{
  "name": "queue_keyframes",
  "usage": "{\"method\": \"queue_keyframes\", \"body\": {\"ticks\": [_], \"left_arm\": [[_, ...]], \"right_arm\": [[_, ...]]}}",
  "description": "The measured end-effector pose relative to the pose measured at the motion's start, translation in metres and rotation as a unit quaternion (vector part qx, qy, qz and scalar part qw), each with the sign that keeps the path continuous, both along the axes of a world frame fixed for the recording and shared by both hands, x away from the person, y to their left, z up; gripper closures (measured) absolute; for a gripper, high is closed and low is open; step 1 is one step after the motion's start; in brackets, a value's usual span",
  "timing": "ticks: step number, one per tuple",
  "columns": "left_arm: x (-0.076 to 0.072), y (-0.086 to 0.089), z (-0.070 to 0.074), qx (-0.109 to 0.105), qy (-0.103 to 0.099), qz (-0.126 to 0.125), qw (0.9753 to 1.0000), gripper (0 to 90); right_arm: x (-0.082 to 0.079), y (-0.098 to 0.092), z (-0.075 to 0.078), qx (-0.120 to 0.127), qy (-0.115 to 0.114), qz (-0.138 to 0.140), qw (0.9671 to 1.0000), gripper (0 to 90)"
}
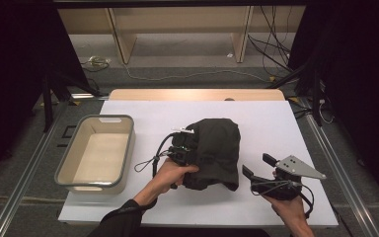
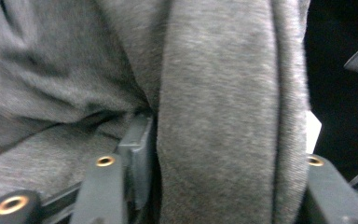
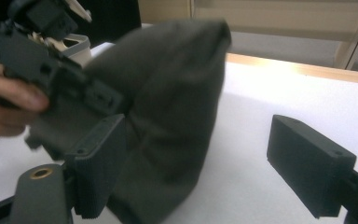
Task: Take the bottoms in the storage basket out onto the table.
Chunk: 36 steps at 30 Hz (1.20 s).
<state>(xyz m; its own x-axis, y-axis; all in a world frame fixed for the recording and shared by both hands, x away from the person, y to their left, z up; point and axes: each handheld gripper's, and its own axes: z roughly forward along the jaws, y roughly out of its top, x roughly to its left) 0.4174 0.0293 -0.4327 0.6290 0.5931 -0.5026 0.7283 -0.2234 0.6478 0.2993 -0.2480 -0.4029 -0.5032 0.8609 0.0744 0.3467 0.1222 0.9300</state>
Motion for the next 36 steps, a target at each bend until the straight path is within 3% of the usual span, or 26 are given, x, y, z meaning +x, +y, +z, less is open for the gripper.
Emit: {"method": "queue_keyframes", "body": {"ticks": [3, 6, 11, 14, 19, 22, 25, 28, 36], "left_arm": [[-0.001, -0.003, 0.002, 0.007, 0.000, -0.003, 1.0000, 42.0], [0.000, -0.001, 0.004, 0.000, 0.005, -0.007, 1.0000, 37.9], [0.001, 0.004, 0.012, -0.033, 0.027, -0.003, 0.9991, 28.9], [-0.003, 0.004, 0.025, -0.019, 0.013, 0.000, 0.9997, 24.5], [-0.005, 0.010, 0.038, -0.029, -0.001, 0.019, 0.9994, 20.9], [-0.008, 0.010, 0.042, -0.033, -0.004, 0.016, 0.9993, 20.0], [-0.010, 0.009, 0.045, -0.023, -0.013, 0.011, 0.9996, 18.6], [-0.012, 0.015, 0.053, -0.045, -0.018, 0.011, 0.9988, 18.4], [-0.011, 0.030, 0.057, -0.043, -0.025, 0.024, 0.9985, 18.4]], "right_arm": [[0.000, 0.000, 0.000, -0.002, -0.001, 0.001, 1.0000, 20.9], [-0.001, -0.001, 0.000, -0.001, -0.002, 0.002, 1.0000, 21.0], [-0.001, -0.001, 0.001, -0.002, -0.002, 0.004, 1.0000, 20.9], [-0.001, -0.001, 0.001, -0.002, -0.002, 0.003, 1.0000, 20.9], [-0.001, -0.002, 0.001, -0.001, -0.002, 0.003, 1.0000, 20.9], [-0.001, -0.003, 0.001, 0.000, 0.000, 0.001, 1.0000, 20.9], [-0.001, -0.003, 0.002, 0.000, -0.002, 0.002, 1.0000, 20.9], [-0.001, -0.003, 0.002, 0.000, -0.001, 0.002, 1.0000, 20.9], [0.000, -0.003, 0.001, -0.003, 0.003, 0.006, 1.0000, 20.9]]}}
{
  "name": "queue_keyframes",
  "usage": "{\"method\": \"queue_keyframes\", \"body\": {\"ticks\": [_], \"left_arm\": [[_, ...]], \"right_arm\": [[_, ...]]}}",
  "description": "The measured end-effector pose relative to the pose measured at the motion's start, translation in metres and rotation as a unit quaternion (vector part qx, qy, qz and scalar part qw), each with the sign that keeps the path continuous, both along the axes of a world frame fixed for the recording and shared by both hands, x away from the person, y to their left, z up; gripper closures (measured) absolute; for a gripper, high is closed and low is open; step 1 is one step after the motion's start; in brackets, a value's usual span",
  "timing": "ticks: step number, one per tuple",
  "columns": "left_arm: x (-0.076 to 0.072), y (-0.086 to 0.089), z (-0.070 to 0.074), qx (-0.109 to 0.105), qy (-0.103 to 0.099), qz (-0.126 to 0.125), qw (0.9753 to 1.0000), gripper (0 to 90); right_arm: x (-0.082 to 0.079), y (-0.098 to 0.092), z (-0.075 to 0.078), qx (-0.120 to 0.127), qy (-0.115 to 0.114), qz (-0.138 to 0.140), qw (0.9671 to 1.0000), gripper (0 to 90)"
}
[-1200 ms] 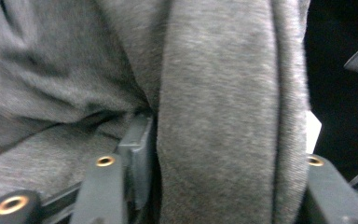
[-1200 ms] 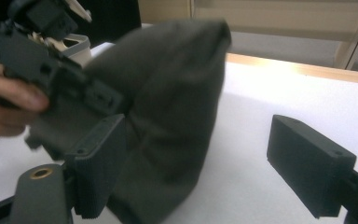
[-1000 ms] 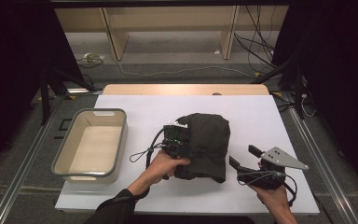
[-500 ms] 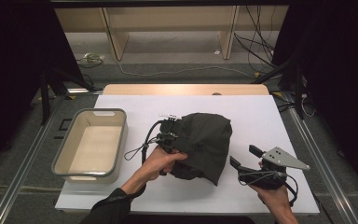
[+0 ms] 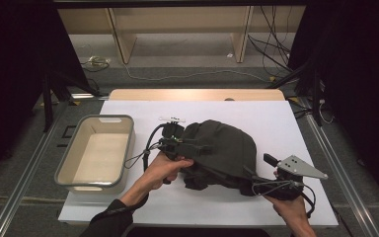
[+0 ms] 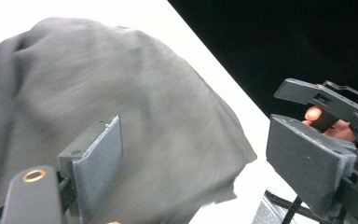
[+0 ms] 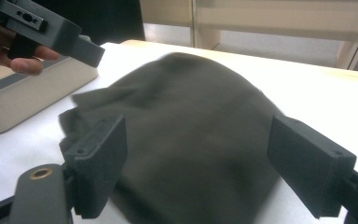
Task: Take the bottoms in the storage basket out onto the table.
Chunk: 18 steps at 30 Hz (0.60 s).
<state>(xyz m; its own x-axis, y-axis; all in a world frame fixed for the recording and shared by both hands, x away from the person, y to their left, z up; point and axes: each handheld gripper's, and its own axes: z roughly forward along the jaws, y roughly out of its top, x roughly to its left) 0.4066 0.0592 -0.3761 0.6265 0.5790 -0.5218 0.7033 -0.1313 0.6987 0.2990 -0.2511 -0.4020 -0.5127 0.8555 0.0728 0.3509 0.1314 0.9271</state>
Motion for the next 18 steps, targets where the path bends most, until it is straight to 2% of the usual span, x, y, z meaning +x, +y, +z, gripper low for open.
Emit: {"method": "queue_keyframes", "body": {"ticks": [3, 6, 11, 13, 15, 18], "left_arm": [[0.001, 0.005, 0.000, 0.004, -0.002, 0.008, 1.0000, 18.4], [0.002, 0.018, 0.001, 0.008, -0.003, 0.023, 0.9997, 18.4], [0.002, 0.032, 0.001, 0.012, -0.005, 0.034, 0.9993, 18.4], [0.003, 0.043, 0.002, 0.018, -0.011, 0.050, 0.9986, 18.4], [0.004, 0.047, 0.002, 0.017, -0.010, 0.055, 0.9983, 18.4], [0.007, 0.059, 0.002, 0.015, -0.012, 0.075, 0.9970, 18.4]], "right_arm": [[0.000, 0.000, 0.000, -0.001, 0.002, 0.000, 1.0000, 20.8], [0.001, -0.001, -0.001, 0.000, 0.005, 0.001, 1.0000, 20.8], [0.001, -0.001, -0.002, 0.001, 0.010, 0.000, 0.9999, 20.7], [0.002, -0.001, -0.002, 0.001, 0.011, 0.001, 0.9999, 20.7], [0.002, -0.001, -0.003, -0.001, 0.012, 0.001, 0.9999, 20.6], [0.006, -0.006, -0.005, 0.001, 0.017, -0.011, 0.9998, 20.6]]}}
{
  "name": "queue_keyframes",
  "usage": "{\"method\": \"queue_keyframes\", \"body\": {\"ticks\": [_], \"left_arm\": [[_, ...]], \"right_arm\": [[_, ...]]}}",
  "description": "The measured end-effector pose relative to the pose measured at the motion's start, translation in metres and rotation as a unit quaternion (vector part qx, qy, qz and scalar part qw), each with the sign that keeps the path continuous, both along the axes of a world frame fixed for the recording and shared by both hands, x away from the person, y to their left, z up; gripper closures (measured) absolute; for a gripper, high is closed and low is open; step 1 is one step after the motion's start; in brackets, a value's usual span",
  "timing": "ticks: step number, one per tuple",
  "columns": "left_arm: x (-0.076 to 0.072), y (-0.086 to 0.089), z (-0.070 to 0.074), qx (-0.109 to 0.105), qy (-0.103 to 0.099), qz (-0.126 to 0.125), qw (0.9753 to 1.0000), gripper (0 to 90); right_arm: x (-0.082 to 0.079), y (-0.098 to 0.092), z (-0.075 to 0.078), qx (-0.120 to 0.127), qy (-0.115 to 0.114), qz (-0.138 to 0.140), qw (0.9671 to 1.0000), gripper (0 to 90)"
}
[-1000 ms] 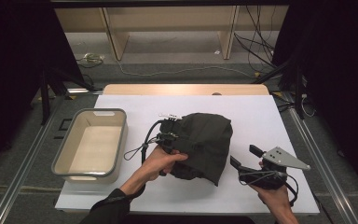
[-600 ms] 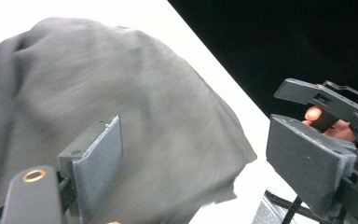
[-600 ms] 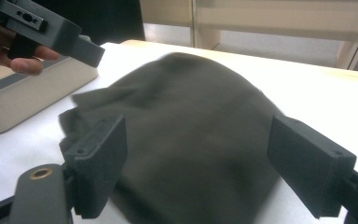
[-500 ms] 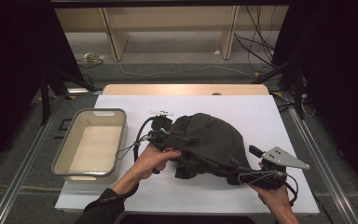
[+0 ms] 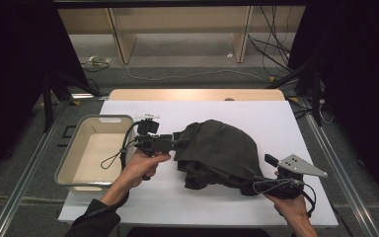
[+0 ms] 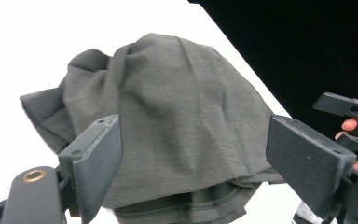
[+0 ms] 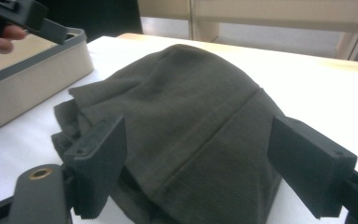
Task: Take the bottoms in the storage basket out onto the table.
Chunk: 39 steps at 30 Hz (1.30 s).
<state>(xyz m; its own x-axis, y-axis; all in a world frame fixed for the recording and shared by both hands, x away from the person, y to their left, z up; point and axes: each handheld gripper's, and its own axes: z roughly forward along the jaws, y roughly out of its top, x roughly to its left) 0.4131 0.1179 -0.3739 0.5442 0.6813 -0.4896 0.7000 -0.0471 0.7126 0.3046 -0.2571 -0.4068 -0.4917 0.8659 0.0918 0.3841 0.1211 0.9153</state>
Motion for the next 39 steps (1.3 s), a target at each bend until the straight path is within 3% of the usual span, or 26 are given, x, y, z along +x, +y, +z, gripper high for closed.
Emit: {"method": "queue_keyframes", "body": {"ticks": [4, 6, 10, 12, 24, 31, 34, 39], "left_arm": [[0.002, 0.007, 0.001, 0.009, -0.009, 0.014, 0.9998, 18.4], [0.004, 0.015, 0.003, 0.031, -0.022, 0.025, 0.9990, 18.4], [0.005, 0.026, 0.004, 0.026, -0.024, 0.040, 0.9986, 18.3], [0.004, 0.035, 0.005, 0.035, -0.037, 0.058, 0.9970, 18.1], [0.008, 0.068, 0.003, 0.017, -0.025, 0.099, 0.9946, 17.9], [0.010, 0.089, -0.001, 0.026, -0.023, 0.129, 0.9910, 18.0], [0.012, 0.101, 0.000, 0.006, -0.007, 0.136, 0.9906, 18.2], [0.014, 0.113, -0.001, 0.006, -0.006, 0.155, 0.9878, 18.2]], "right_arm": [[0.002, -0.004, 0.000, 0.007, 0.003, -0.003, 1.0000, 20.6], [0.002, -0.005, 0.000, 0.007, 0.004, -0.009, 0.9999, 20.6], [0.003, -0.006, 0.000, 0.008, 0.005, -0.007, 0.9999, 20.6], [0.004, -0.004, 0.000, 0.007, 0.006, -0.006, 0.9999, 20.6], [0.004, -0.002, -0.001, 0.002, 0.008, 0.001, 1.0000, 20.5], [0.004, 0.000, -0.001, 0.000, 0.008, 0.001, 1.0000, 20.5], [0.004, 0.000, -0.001, -0.002, 0.009, 0.002, 1.0000, 20.5], [0.004, 0.000, -0.001, -0.002, 0.007, 0.002, 1.0000, 20.5]]}}
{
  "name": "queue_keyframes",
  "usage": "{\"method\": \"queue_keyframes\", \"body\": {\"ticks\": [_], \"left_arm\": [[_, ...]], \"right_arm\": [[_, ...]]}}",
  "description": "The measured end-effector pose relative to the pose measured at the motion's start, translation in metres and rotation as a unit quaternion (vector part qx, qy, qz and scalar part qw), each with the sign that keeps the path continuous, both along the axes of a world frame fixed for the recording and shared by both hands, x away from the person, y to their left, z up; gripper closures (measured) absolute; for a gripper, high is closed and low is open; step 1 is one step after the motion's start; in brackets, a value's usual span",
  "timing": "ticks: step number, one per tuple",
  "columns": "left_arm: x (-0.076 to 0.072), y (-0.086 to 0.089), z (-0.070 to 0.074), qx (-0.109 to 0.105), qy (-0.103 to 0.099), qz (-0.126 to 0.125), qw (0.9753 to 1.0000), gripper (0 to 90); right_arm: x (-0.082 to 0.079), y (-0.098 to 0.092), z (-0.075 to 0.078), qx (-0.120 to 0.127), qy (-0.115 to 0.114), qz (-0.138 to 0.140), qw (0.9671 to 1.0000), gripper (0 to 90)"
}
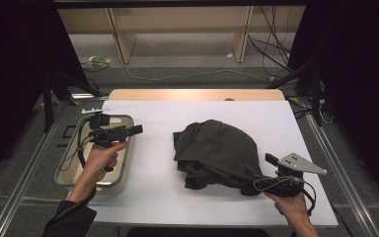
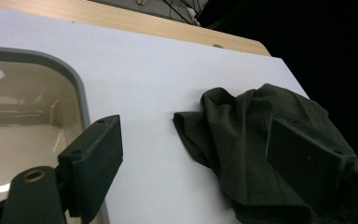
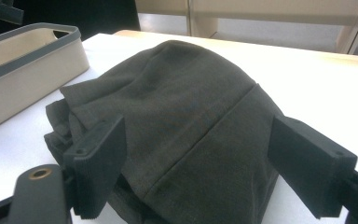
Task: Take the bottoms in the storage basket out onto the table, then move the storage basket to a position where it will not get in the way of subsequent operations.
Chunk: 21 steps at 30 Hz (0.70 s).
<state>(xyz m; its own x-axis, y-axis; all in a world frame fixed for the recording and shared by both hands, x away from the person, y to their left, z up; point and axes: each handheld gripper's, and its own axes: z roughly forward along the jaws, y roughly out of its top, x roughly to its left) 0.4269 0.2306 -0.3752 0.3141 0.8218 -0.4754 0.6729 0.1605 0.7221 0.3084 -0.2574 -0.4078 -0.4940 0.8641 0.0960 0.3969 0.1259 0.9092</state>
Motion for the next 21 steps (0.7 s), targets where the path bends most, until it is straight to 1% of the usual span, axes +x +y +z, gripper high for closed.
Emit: {"method": "queue_keyframes", "body": {"ticks": [3, 6, 9, 12, 14, 15, 16, 17, 21], "left_arm": [[0.002, 0.006, -0.001, 0.004, 0.003, 0.007, 1.0000, 18.4], [0.003, 0.008, -0.002, 0.003, 0.005, 0.011, 0.9999, 18.6], [0.004, 0.013, -0.004, 0.013, 0.008, 0.016, 0.9997, 18.6], [0.005, 0.016, -0.005, 0.012, 0.010, 0.020, 0.9997, 18.6], [0.006, 0.023, -0.006, 0.015, 0.011, 0.029, 0.9994, 18.6], [0.006, 0.023, -0.006, 0.015, 0.011, 0.029, 0.9994, 18.6], [0.006, 0.025, -0.006, 0.017, 0.012, 0.033, 0.9993, 18.6], [0.006, 0.030, -0.006, 0.024, 0.011, 0.040, 0.9989, 18.6], [0.004, 0.041, -0.006, 0.042, 0.009, 0.054, 0.9976, 18.6]], "right_arm": [[0.000, -0.001, -0.001, 0.000, 0.001, -0.001, 1.0000, 20.5], [-0.001, -0.002, 0.000, 0.000, 0.002, -0.003, 1.0000, 20.5], [-0.002, -0.002, 0.001, 0.000, 0.001, -0.002, 1.0000, 20.5], [-0.002, -0.001, 0.001, 0.002, 0.000, -0.001, 1.0000, 20.5], [-0.001, -0.001, 0.000, -0.001, 0.001, 0.000, 1.0000, 20.5], [-0.001, -0.001, 0.000, -0.001, 0.001, 0.000, 1.0000, 20.5], [-0.001, -0.001, -0.001, -0.002, 0.002, 0.000, 1.0000, 20.5], [-0.001, 0.000, 0.000, -0.002, 0.002, -0.001, 1.0000, 20.4], [-0.003, 0.000, 0.001, -0.005, -0.001, 0.001, 1.0000, 20.5]]}}
